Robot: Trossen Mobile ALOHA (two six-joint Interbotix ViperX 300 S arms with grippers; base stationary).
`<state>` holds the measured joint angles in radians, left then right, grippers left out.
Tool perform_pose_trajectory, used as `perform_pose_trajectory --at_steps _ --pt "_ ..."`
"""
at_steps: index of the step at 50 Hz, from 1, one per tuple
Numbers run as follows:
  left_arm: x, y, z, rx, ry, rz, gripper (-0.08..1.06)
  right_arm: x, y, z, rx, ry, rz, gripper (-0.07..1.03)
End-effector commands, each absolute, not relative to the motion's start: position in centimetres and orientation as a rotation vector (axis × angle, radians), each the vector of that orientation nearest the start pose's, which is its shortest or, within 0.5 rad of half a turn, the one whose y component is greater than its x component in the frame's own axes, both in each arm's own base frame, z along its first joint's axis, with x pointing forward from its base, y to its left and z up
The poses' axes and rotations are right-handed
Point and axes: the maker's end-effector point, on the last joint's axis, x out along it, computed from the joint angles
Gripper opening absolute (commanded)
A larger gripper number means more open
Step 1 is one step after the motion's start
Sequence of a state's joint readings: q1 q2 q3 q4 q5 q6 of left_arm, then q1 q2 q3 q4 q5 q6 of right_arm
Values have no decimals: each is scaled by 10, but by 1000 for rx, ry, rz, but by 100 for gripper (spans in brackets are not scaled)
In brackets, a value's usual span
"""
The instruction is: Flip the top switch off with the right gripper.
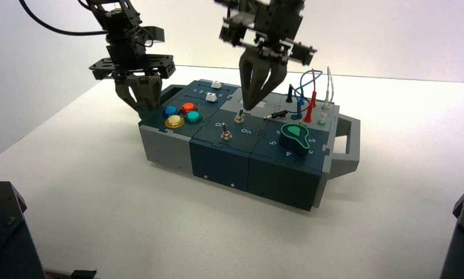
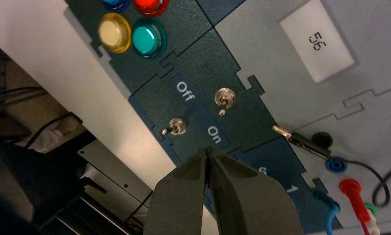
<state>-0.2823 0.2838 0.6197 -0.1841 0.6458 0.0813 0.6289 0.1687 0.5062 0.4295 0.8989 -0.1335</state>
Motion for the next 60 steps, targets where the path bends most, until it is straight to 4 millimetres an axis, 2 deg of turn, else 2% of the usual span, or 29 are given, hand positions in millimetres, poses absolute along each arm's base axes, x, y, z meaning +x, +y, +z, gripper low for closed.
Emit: perform_pose_trajectory --at_steps 1,9,45,60 --pt "303 -106 -22 76 1592 -248 3 258 260 62 -139 1574 664 -2" --pt "302 -106 -22 77 1595 -249 4 261 261 54 -140 1580 655 -2" --pt "302 -106 -21 79 1590 -252 3 284 266 46 -154 1554 642 -2" --pt "302 -106 -22 82 1593 -254 3 293 271 53 -153 1528 649 -2"
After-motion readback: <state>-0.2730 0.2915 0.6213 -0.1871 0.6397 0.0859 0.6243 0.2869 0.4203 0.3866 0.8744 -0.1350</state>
